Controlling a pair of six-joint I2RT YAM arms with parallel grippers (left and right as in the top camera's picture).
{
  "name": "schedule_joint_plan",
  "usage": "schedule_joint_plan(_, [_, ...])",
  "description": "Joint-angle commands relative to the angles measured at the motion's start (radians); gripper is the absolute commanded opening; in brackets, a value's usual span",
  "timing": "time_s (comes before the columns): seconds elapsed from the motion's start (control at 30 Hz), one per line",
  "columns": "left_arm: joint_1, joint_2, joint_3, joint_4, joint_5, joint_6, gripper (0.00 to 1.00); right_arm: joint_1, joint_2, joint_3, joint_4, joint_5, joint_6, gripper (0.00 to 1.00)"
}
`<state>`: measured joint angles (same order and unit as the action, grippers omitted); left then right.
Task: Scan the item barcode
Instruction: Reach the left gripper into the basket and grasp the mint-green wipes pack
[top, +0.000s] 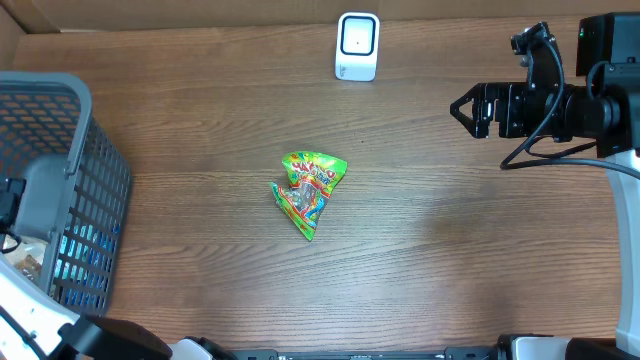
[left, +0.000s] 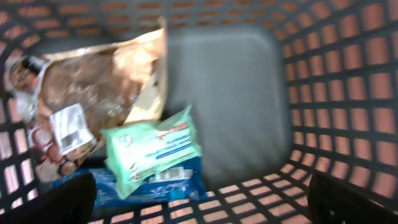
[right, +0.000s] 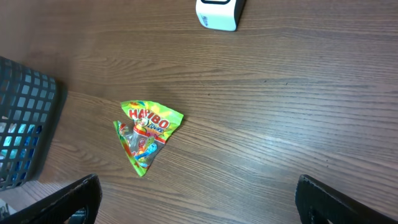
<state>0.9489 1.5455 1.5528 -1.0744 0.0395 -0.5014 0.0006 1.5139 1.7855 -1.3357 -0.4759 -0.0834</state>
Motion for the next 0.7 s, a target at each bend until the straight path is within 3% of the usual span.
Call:
schedule_joint_plan(0.0, [-0.005,0.087,0.006,-0.01,-0.073,-0.084,1.0,0.0,-0.008,0.0,-0.003,-0.016,-0.011,1.0])
schedule_joint_plan(0.4, [0.005,0.441,0.006,-0.071,0.018,-0.148,1.0,0.0,-0.008,0.0,-0.029,-0.016,-0.011,1.0])
schedule_joint_plan(0.67, [0.004,0.512,0.001,-0.084,0.0,-0.153,1.0,0.0,-0.008,0.0,-0.029,-0.024,-0.011,1.0])
